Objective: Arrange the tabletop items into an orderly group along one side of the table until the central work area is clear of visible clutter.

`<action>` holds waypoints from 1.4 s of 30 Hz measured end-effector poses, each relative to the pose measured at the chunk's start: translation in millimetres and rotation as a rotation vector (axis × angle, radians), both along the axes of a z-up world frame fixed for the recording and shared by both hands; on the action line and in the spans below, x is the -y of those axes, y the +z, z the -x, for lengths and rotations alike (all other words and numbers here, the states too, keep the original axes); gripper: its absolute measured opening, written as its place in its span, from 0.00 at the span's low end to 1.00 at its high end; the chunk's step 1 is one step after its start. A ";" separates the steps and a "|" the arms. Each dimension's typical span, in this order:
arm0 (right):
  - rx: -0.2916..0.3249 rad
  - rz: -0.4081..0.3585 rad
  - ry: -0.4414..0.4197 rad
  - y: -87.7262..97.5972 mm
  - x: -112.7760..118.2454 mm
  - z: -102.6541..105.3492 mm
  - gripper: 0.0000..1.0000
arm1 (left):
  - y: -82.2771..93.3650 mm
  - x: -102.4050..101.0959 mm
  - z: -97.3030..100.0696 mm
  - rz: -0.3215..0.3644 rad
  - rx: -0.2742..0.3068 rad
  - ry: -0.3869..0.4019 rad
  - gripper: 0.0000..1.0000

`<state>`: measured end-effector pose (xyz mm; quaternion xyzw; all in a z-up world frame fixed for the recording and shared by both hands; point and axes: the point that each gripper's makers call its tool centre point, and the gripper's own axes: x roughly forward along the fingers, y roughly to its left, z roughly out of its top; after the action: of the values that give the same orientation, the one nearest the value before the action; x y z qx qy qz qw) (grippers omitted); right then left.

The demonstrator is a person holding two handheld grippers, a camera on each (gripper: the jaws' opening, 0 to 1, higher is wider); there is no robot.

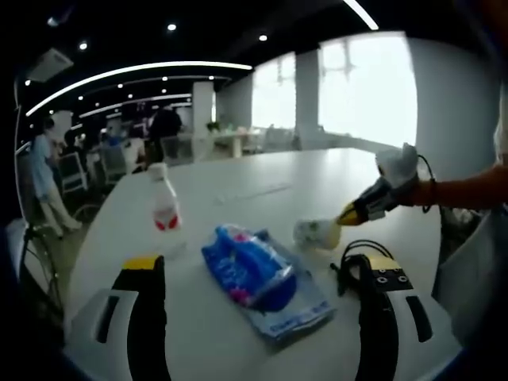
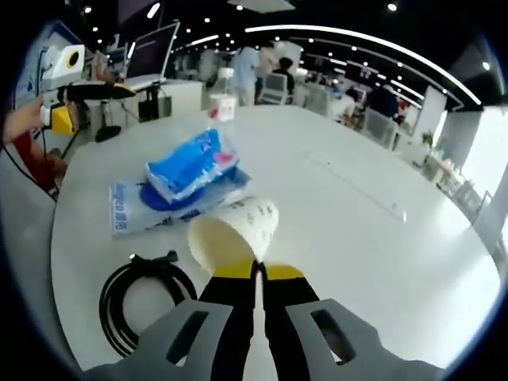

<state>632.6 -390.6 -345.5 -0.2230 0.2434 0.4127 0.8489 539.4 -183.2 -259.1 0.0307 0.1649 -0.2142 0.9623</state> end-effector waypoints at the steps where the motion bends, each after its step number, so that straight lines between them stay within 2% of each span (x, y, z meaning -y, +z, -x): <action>1: 0.000 0.000 -0.002 0.6 0.2 0.0 0.02 | 0.0 0.6 0.1 -0.001 0.000 -0.003 0.99; 4: -0.033 -0.019 -0.024 3.4 0.6 2.0 0.02 | 1.3 3.3 1.0 -0.003 0.005 -0.013 0.99; 6: -0.082 -0.030 -0.042 2.5 1.4 5.4 0.02 | 0.9 3.9 1.3 -0.007 0.004 -0.018 0.98; 13: -0.156 -0.071 -0.063 10.8 -1.3 12.9 0.02 | 2.0 10.3 1.8 -0.026 0.014 -0.048 0.98; 19: -0.153 -0.029 -0.031 22.1 -3.9 20.3 0.02 | 0.4 17.1 2.4 -0.061 0.018 -0.080 0.99; 24: -0.146 -0.044 -0.029 39.7 -6.3 20.4 0.02 | 0.4 22.1 1.7 -0.102 0.027 -0.107 0.99; 31: -0.158 -0.045 -0.022 54.6 -10.4 25.0 0.01 | -0.2 35.0 1.9 -0.114 0.036 -0.153 0.99; 42: -0.258 -0.057 -0.018 68.1 -21.2 48.0 0.01 | -5.8 53.2 4.3 -0.162 0.051 -0.233 0.99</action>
<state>584.6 -369.3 -277.4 -0.1413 0.3408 0.4371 0.8202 535.1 -236.4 -264.9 0.1327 0.1522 -0.3099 0.9291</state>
